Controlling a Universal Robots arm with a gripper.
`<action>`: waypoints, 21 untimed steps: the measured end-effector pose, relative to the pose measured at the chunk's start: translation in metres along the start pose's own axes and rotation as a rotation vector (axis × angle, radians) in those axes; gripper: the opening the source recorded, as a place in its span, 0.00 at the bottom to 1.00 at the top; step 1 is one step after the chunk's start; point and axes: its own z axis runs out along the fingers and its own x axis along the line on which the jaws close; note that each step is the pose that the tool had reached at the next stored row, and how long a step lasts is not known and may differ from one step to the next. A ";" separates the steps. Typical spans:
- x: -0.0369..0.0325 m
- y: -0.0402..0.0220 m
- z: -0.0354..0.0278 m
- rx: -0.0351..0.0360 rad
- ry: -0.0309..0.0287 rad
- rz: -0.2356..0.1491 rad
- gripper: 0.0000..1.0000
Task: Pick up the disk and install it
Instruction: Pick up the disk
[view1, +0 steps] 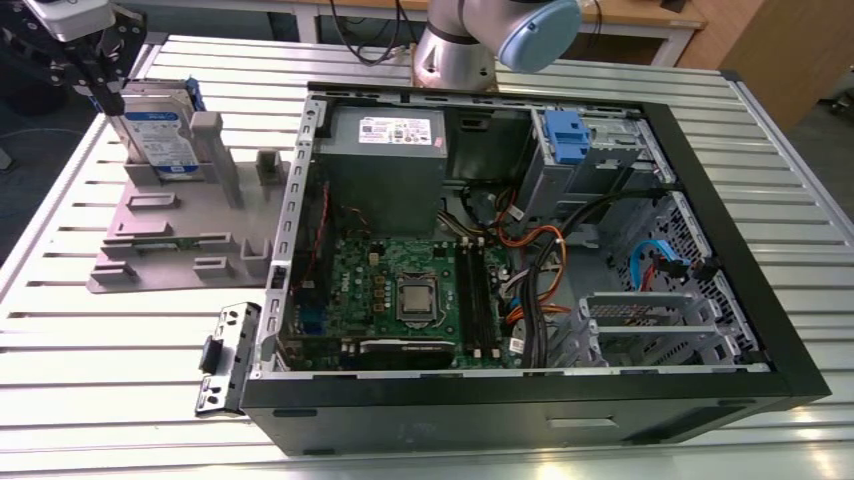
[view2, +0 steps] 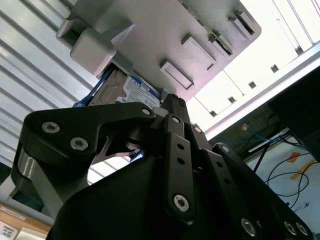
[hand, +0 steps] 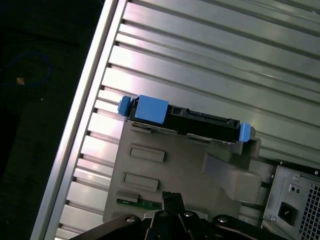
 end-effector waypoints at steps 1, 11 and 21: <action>0.0000 0.0000 0.0000 -0.0001 0.0001 -0.002 0.10; 0.0000 0.0000 0.0000 -0.0005 0.0010 -0.022 0.10; 0.0000 0.0000 0.0000 -0.0010 0.0018 -0.041 0.10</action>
